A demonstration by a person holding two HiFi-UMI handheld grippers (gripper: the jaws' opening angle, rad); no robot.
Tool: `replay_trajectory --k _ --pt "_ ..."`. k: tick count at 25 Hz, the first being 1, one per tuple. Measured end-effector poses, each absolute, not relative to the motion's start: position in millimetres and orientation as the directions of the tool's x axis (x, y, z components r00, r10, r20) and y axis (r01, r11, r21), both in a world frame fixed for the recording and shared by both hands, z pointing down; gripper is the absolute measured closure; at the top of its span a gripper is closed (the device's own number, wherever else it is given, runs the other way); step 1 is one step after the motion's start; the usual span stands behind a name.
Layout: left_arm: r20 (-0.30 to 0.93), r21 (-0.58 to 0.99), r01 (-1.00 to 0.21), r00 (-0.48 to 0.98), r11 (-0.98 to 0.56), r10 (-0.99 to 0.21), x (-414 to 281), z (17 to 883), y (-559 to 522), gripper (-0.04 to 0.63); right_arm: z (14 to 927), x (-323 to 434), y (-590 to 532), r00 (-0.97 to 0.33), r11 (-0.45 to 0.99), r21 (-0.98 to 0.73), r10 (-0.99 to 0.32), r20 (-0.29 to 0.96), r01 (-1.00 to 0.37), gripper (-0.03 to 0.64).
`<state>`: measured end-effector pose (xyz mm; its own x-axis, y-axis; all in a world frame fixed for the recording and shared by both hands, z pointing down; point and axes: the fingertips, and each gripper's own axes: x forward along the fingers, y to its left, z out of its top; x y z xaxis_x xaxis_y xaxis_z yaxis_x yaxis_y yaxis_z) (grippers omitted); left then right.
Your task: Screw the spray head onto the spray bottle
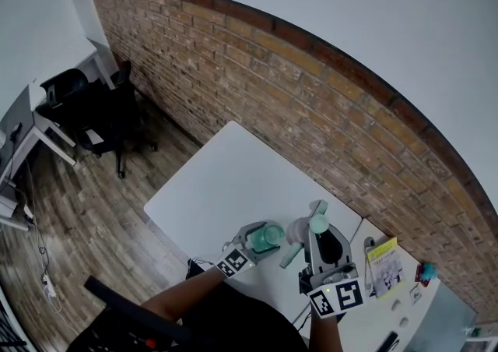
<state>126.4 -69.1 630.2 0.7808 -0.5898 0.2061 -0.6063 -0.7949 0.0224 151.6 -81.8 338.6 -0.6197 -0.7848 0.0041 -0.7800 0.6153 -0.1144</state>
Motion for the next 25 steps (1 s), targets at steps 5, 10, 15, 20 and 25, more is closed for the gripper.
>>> replay_trajectory --k 5,10,15,20,25 --pt "0.205 0.023 -0.606 0.782 -0.795 -0.589 125.8 629.8 -70.0 0.249 337.6 147.1 -84.0 -0.622 0.618 -0.113 -0.783 0.001 -0.778 0.549" --pt "0.205 0.027 -0.602 0.784 -0.798 -0.585 127.6 631.2 -68.7 0.249 336.8 141.5 -86.7 -0.634 0.63 -0.117 -0.774 -0.002 -0.768 0.549" --pt "0.201 0.026 -0.602 0.785 -0.798 -0.586 127.4 630.5 -68.2 0.249 347.7 135.8 -87.4 -0.643 0.636 -0.12 -0.766 0.025 -0.763 0.549" --pt "0.198 0.023 -0.601 0.786 -0.799 -0.585 126.2 628.8 -68.4 0.247 358.7 135.4 -86.7 -0.642 0.633 -0.127 -0.765 0.05 -0.764 0.549" --pt "0.2 0.024 -0.6 0.786 -0.8 -0.584 126.0 629.6 -68.4 0.247 371.6 140.6 -85.5 -0.635 0.621 -0.148 -0.77 0.068 -0.769 0.549"
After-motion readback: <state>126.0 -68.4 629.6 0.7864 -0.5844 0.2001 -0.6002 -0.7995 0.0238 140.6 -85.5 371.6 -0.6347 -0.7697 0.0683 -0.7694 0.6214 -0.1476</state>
